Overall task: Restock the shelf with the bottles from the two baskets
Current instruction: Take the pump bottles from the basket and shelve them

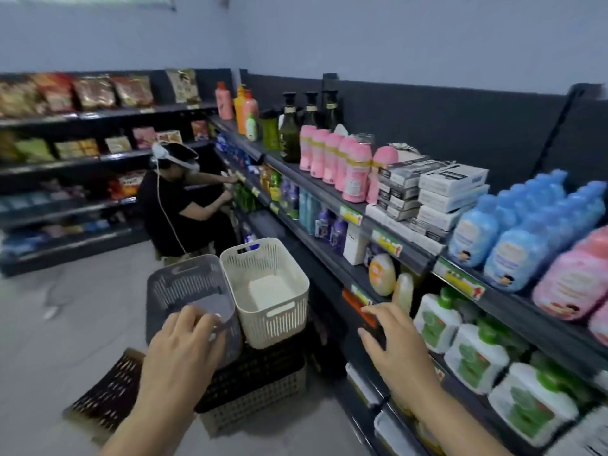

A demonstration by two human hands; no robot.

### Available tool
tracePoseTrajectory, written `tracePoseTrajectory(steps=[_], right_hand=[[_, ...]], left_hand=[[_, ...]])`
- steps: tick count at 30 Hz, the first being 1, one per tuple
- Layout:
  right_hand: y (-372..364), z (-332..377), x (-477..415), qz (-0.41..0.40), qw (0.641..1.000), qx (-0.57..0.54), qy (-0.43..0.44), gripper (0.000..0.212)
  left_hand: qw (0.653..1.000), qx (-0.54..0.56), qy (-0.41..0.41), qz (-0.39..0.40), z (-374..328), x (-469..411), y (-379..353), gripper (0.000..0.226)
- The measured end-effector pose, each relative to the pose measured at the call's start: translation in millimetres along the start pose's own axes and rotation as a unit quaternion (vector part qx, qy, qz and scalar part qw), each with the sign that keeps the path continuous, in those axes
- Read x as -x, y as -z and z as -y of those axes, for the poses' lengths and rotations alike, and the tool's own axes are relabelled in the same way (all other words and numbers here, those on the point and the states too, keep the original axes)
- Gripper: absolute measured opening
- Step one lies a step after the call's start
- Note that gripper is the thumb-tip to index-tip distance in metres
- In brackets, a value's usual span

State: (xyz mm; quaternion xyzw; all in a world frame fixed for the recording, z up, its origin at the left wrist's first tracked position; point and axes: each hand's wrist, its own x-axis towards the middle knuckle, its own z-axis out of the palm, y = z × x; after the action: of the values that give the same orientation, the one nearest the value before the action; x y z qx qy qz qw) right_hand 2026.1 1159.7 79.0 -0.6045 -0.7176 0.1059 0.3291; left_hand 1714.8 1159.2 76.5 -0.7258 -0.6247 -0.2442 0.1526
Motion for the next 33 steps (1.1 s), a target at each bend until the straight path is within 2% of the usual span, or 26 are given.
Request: tracePoseTrajectory(steps=[4,7,11,18,23,30,33], right_hand=[[-40.7,4.6,-42.5,0.051,0.998,-0.016,0.021,0.027],[-74.9,0.6,-81.1,0.087,0.995,-0.02,0.038,0.027],[-123.0,-7.8,-140.7,0.143,0.987,-0.025,0.071,0.032],[-204.3,-2.0,-249.9,0.249,0.958,-0.003,0.141,0.04],[-265.6,30.5,-285.2,0.337,0.922,0.007,0.19,0.045],[-353.0,71.8,-300.3,0.424,0.888,0.01,0.175,0.053],[-392.0,87.6,-302.8,0.437,0.886,0.03,0.151,0.054]], left_hand=[[0.997,-0.045,0.032,0.05,33.6,1.2,-10.3,0.019],[0.992,-0.049,0.078,0.082,60.3,-8.2,-31.7,0.017],[0.982,-0.093,0.106,0.125,87.2,-35.4,-62.5,0.034],[0.965,-0.107,0.176,0.162,117.2,-100.8,-106.4,0.031],[0.95,-0.121,0.199,0.206,146.4,-101.0,-126.6,0.034],[0.933,-0.105,0.216,0.266,231.3,-91.6,-161.5,0.035],[0.929,-0.087,0.209,0.292,280.7,-91.2,-182.5,0.023]])
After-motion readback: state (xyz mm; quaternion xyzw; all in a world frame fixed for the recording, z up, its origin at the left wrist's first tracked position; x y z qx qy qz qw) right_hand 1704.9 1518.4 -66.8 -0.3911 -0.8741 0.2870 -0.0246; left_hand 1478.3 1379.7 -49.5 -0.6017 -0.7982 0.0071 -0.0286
